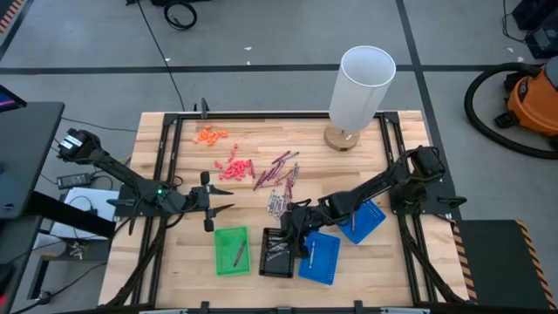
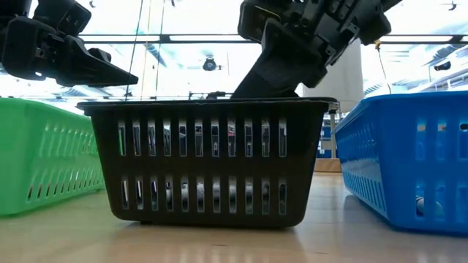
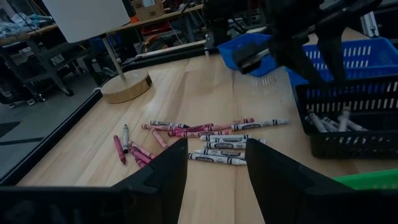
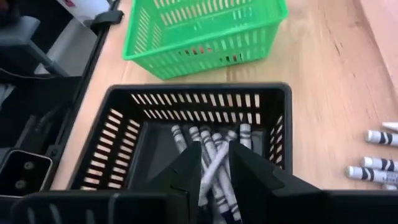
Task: Sort crayons
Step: Put the red crayon into the green basket
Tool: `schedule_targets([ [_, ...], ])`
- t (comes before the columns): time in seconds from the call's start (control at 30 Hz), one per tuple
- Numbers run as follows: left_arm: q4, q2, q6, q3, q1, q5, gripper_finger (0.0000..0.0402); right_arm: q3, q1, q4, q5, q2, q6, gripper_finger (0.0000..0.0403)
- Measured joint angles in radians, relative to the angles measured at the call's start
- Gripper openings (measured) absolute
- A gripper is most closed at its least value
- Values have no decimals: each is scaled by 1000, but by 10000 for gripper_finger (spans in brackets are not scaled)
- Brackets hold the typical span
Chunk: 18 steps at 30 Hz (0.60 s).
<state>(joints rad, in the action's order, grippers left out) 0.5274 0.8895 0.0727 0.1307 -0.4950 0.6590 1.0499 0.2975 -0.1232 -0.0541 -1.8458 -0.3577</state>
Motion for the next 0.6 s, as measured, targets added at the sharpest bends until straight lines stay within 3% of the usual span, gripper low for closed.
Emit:
schedule_targets([
  [0.1, 0, 0, 0, 0, 0, 0, 173, 28, -25, 84, -1, 13, 33, 89],
  [0.3, 0, 0, 1, 0, 0, 0, 173, 49, -75, 194, 196, 63, 19, 89],
  [0.6, -2, 0, 1, 0, 0, 0, 173, 47, -165, 340, 393, 26, -111, 103],
])
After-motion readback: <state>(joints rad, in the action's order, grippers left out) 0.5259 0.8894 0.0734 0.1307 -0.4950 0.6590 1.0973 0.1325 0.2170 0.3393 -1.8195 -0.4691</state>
